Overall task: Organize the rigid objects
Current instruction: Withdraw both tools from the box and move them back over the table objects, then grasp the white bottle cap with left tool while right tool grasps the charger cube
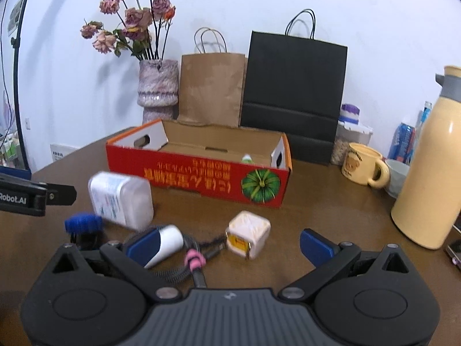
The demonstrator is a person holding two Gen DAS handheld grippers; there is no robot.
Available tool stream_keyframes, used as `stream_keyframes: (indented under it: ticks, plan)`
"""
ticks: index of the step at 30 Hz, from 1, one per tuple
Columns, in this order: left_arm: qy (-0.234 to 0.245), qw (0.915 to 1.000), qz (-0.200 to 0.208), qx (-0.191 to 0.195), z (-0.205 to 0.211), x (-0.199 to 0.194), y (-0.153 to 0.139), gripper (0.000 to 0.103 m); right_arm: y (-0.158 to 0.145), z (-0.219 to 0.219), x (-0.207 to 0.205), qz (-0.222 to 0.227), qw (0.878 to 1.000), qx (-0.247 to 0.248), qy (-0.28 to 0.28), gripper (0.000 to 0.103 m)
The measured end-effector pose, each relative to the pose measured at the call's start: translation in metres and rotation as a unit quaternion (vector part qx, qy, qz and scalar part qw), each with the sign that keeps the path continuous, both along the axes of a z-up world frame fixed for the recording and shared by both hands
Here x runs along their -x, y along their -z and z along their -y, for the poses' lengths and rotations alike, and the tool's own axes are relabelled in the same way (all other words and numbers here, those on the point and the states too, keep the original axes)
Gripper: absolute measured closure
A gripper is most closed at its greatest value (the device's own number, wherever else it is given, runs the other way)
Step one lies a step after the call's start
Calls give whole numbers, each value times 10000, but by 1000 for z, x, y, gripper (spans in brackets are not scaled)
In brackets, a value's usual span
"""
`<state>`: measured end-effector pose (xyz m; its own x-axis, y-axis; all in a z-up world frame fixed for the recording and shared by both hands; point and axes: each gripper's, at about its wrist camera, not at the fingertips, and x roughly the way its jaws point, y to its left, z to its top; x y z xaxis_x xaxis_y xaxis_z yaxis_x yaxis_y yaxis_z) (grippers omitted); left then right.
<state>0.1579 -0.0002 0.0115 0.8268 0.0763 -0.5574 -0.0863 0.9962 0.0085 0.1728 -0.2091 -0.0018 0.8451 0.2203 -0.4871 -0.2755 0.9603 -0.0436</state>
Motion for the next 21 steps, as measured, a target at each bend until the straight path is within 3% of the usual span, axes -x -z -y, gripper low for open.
stream_keyframes:
  ticks: [11,19,21]
  plan:
    - [195,9988,-434,-138,19,17,35,0,25,11,16,-183,9997,0,181,0]
    - [369,9976,-513,-293,35,20,47,0,33,16,16,-182,9992,-81,360,0]
    - [415,9973,-508,-321,38,20,50,5,34,15,16,-190,9990,-81,391,0]
